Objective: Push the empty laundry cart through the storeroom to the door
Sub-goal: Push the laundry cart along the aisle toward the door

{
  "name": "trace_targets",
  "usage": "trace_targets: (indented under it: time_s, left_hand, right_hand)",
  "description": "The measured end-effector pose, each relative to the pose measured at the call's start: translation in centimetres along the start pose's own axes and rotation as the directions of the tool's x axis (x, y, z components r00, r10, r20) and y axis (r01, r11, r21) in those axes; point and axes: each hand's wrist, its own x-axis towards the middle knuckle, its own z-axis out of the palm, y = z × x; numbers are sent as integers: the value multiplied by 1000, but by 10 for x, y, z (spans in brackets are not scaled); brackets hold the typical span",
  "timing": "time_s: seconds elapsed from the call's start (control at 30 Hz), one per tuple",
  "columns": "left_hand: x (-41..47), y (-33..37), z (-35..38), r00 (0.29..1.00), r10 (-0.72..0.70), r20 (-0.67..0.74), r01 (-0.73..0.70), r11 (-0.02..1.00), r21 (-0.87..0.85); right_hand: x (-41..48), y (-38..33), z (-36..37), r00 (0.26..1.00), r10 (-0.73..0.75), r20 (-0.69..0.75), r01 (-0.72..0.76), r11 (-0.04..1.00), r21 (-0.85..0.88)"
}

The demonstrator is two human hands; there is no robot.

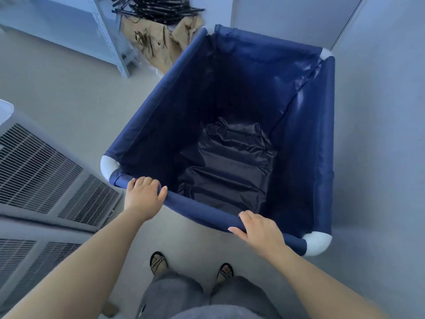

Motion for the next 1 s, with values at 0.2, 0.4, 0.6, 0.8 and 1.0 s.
trace_targets:
  time_s: [0.2, 0.4, 0.6, 0.8, 1.0]
  left_hand:
    - [-33, 19, 10, 998, -15, 67, 16, 1000, -22]
    - [-39, 32, 6, 986, -41, 160, 32, 998, 58]
    - [-50, 38, 7, 988, -60, 145, 55, 998, 35]
    - [-69, 49, 14, 989, -50, 137, 45, 998, 42]
    - [-86, 55, 20, 988, -24, 154, 24, 1000, 1]
  right_hand:
    - [-31, 23, 5, 995, -52, -88, 43, 994, -100]
    - [-43, 30, 6, 996, -50, -70, 52, 998, 26]
    - [-50, 34, 7, 999, 40, -5, -39, 998, 55]
    - [-64, 41, 4, 987, 159, 6, -159, 985, 60]
    - [-82, 49, 3, 981, 193, 30, -194, 981, 15]
